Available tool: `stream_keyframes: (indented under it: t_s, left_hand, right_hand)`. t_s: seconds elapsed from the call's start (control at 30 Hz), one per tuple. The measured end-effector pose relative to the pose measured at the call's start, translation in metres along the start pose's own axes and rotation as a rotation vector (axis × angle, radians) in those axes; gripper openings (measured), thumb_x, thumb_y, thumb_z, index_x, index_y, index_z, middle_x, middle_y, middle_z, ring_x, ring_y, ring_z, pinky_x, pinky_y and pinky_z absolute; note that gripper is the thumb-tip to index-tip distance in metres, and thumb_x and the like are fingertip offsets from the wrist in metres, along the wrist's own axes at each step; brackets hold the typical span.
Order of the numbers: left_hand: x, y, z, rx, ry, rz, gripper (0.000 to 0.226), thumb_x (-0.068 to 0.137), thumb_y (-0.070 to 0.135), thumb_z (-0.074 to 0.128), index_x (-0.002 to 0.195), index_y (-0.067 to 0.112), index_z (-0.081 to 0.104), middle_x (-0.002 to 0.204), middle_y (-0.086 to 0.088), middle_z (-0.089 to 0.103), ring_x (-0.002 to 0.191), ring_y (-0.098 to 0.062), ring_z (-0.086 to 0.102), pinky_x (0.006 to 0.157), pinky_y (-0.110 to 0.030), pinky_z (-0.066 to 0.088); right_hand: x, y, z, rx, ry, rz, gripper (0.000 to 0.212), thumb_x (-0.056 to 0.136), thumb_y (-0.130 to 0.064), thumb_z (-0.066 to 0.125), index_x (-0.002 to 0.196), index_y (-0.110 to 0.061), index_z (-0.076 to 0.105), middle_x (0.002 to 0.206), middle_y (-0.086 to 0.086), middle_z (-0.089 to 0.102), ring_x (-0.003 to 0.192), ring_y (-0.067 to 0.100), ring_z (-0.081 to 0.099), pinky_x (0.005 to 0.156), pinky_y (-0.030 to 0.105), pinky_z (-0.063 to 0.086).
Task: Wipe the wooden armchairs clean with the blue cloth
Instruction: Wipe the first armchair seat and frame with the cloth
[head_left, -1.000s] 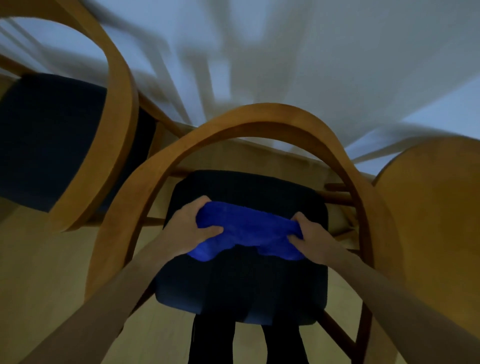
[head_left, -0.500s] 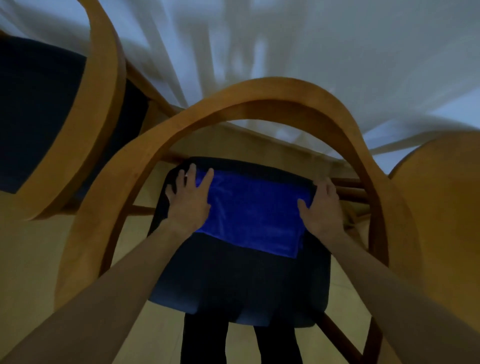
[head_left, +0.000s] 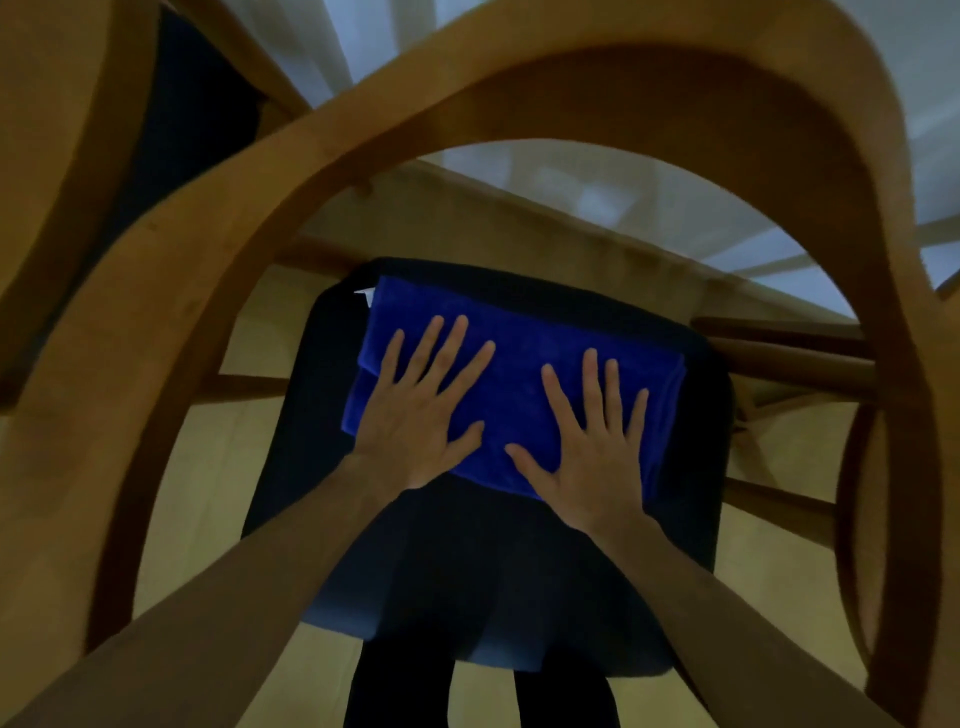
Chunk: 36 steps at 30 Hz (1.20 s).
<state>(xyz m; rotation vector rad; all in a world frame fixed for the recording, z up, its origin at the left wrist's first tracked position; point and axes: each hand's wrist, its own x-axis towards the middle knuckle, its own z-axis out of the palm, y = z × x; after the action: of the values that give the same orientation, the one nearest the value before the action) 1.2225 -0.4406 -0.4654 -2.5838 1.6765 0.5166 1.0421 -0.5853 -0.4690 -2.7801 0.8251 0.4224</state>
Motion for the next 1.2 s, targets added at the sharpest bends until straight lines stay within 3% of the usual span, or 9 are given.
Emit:
stream_keyframes:
  t_s: [0.4, 0.53, 0.67, 0.83, 1.0, 1.1, 1.2]
  left_hand:
    - [0.029, -0.014, -0.001, -0.022, 0.098, 0.057, 0.087, 0.082, 0.069, 0.037, 0.154, 0.031, 0.005, 0.162, -0.009, -0.001, 0.149, -0.028, -0.001, 0.116, -0.060, 0.005]
    - [0.045, -0.037, -0.015, 0.045, 0.057, 0.057, 0.082, 0.088, 0.074, 0.024, 0.153, 0.033, -0.004, 0.162, -0.010, -0.004, 0.149, -0.029, -0.004, 0.116, -0.059, 0.004]
    - [0.053, -0.048, -0.023, 0.098, 0.052, 0.009, 0.070, 0.095, 0.066, 0.013, 0.154, 0.030, -0.005, 0.162, -0.009, 0.003, 0.149, -0.030, 0.001, 0.118, -0.052, 0.006]
    - [0.056, -0.055, -0.033, -0.048, 0.045, -0.071, 0.058, 0.102, 0.047, 0.024, 0.154, 0.022, 0.016, 0.160, -0.007, 0.018, 0.148, -0.028, 0.010, 0.120, -0.046, 0.013]
    - [0.023, -0.036, -0.029, -0.194, 0.048, -0.055, 0.047, 0.101, 0.032, 0.040, 0.146, 0.018, 0.037, 0.156, -0.003, 0.030, 0.147, -0.020, 0.018, 0.120, -0.039, 0.011]
    - [-0.013, -0.015, -0.025, -0.205, 0.027, -0.045, 0.044, 0.099, 0.031, 0.044, 0.142, 0.017, 0.045, 0.152, -0.003, 0.038, 0.144, -0.019, 0.027, 0.118, -0.037, 0.017]
    - [-0.047, 0.006, -0.022, -0.255, 0.053, -0.067, 0.042, 0.098, 0.030, 0.050, 0.137, 0.016, 0.051, 0.146, -0.003, 0.046, 0.139, -0.020, 0.037, 0.115, -0.040, 0.030]
  right_hand:
    - [0.030, 0.005, -0.001, -0.071, 0.091, -0.139, 0.064, 0.103, -0.056, 0.022, 0.158, -0.022, 0.017, 0.165, 0.011, 0.005, 0.152, 0.033, 0.001, 0.118, 0.061, 0.011]
    - [0.053, -0.007, -0.015, -0.027, 0.076, -0.136, 0.058, 0.105, -0.049, 0.021, 0.157, -0.021, 0.022, 0.165, 0.010, 0.009, 0.152, 0.030, 0.002, 0.120, 0.057, 0.012]
    - [0.081, -0.021, -0.026, -0.009, 0.076, -0.114, 0.057, 0.105, -0.047, 0.021, 0.156, -0.022, 0.023, 0.164, 0.008, 0.012, 0.152, 0.028, 0.006, 0.121, 0.054, 0.010]
    - [0.112, -0.038, -0.033, 0.084, 0.035, -0.093, 0.061, 0.102, -0.055, 0.018, 0.155, -0.027, 0.024, 0.164, 0.004, 0.017, 0.151, 0.027, 0.013, 0.121, 0.051, 0.007]
    - [0.075, -0.021, -0.026, 0.047, 0.006, -0.260, 0.079, 0.095, -0.070, 0.029, 0.157, -0.024, 0.017, 0.166, 0.005, 0.007, 0.152, 0.025, 0.003, 0.122, 0.049, 0.005]
    - [0.042, -0.017, -0.023, 0.076, -0.029, -0.337, 0.077, 0.097, -0.063, 0.038, 0.157, -0.018, 0.020, 0.165, 0.005, 0.007, 0.152, 0.023, 0.004, 0.122, 0.044, 0.009]
    - [0.007, -0.021, -0.021, 0.078, -0.040, -0.350, 0.066, 0.099, -0.051, 0.046, 0.154, -0.018, 0.031, 0.163, 0.003, 0.017, 0.150, 0.022, 0.017, 0.118, 0.042, 0.023]
